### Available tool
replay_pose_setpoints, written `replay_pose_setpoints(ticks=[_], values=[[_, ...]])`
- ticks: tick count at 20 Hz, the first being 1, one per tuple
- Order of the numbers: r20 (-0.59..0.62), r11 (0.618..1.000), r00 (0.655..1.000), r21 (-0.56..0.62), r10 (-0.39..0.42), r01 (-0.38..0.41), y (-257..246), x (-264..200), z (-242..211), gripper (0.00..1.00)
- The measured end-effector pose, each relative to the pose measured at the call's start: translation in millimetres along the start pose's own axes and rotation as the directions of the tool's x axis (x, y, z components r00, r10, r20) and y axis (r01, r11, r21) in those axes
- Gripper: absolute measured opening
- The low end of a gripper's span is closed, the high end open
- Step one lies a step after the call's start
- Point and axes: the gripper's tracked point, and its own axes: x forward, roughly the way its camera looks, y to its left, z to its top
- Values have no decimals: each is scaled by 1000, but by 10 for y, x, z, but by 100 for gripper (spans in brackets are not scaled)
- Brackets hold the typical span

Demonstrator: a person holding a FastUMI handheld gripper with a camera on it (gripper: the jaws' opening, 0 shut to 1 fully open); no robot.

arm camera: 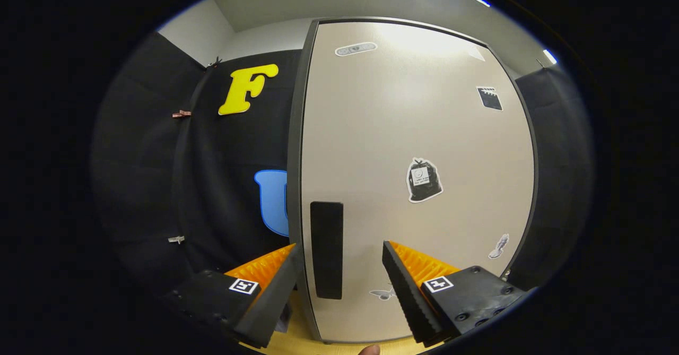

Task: Open the shoe cabinet door, grab the shoes and put them into the shoe cabinet, then close the shoe cabinet door.

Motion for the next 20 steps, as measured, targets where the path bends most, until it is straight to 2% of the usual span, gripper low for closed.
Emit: replay_pose_setpoints(ticks=[3, 4, 6, 8, 9, 10, 12, 13, 15, 20], values=[[-18, 1000, 1000, 9, 7, -7, 84, 94, -71, 90], [-24, 1000, 1000, 4, 10, -9, 107, 144, -92, 76], [-40, 1000, 999, 1, 15, -15, 153, 217, -146, 62], [-59, 1000, 998, 19, 15, -14, 185, 247, -196, 62], [-32, 999, 999, 29, 22, -21, 221, 241, -143, 62], [-33, 1000, 999, 10, -22, 22, 100, 295, -160, 62], [-34, 999, 999, 28, -29, 30, 122, 271, -161, 37], [-43, 999, 999, 33, -20, 22, 106, 280, -172, 37], [-54, 999, 998, 43, -6, 8, 107, 238, -163, 25], [-38, 998, 998, 47, 41, -39, 152, -49, -81, 25]])
